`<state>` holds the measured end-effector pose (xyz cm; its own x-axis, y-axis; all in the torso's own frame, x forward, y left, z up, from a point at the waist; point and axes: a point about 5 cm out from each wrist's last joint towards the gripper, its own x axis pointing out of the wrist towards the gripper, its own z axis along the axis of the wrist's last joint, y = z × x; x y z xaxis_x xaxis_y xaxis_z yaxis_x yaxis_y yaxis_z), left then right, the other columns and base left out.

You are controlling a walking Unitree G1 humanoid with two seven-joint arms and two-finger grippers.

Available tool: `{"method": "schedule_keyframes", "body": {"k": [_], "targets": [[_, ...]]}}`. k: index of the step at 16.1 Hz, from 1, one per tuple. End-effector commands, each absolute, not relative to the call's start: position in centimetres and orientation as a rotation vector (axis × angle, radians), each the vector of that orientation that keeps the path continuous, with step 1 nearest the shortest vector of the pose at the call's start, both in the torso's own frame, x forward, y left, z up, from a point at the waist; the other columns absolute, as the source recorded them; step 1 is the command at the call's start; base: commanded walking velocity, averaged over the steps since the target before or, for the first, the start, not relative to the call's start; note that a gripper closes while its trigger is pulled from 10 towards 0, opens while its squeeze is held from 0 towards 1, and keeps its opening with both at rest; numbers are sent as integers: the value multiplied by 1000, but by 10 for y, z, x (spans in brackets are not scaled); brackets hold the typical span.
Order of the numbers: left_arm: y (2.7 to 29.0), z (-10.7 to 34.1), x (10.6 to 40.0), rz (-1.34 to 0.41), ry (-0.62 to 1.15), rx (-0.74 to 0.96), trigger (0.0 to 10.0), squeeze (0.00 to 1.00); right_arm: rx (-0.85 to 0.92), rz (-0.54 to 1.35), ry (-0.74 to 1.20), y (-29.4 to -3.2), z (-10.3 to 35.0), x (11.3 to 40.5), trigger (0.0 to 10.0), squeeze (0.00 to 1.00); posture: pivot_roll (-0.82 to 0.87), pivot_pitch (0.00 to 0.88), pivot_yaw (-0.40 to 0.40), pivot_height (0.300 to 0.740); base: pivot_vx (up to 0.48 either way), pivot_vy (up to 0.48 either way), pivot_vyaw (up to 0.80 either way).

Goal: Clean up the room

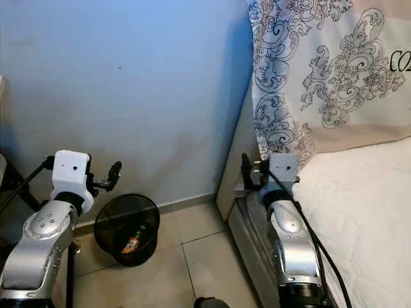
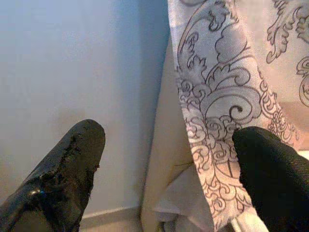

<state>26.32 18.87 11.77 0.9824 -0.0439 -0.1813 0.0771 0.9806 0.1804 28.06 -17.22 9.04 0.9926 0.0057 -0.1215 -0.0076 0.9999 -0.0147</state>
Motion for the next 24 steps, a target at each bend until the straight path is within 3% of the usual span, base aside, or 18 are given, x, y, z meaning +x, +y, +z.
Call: {"method": "schedule_keyframes", "body": {"k": [1, 3, 24], "targets": [[185, 120, 265, -71, 167, 198, 10000, 0, -36, -12, 114, -176, 92, 281, 10000, 1000, 49, 0, -77, 740, 0, 0, -681], [186, 120, 265, -60, 162, 189, 10000, 0, -91, -39, 95, -176, 93, 283, 10000, 1000, 49, 0, -78, 740, 0, 0, -687], [192, 125, 265, -20, 109, 219, 10000, 0, 14, -56, 125, -179, 91, 281, 10000, 1000, 48, 0, -74, 740, 0, 0, -761]]}}
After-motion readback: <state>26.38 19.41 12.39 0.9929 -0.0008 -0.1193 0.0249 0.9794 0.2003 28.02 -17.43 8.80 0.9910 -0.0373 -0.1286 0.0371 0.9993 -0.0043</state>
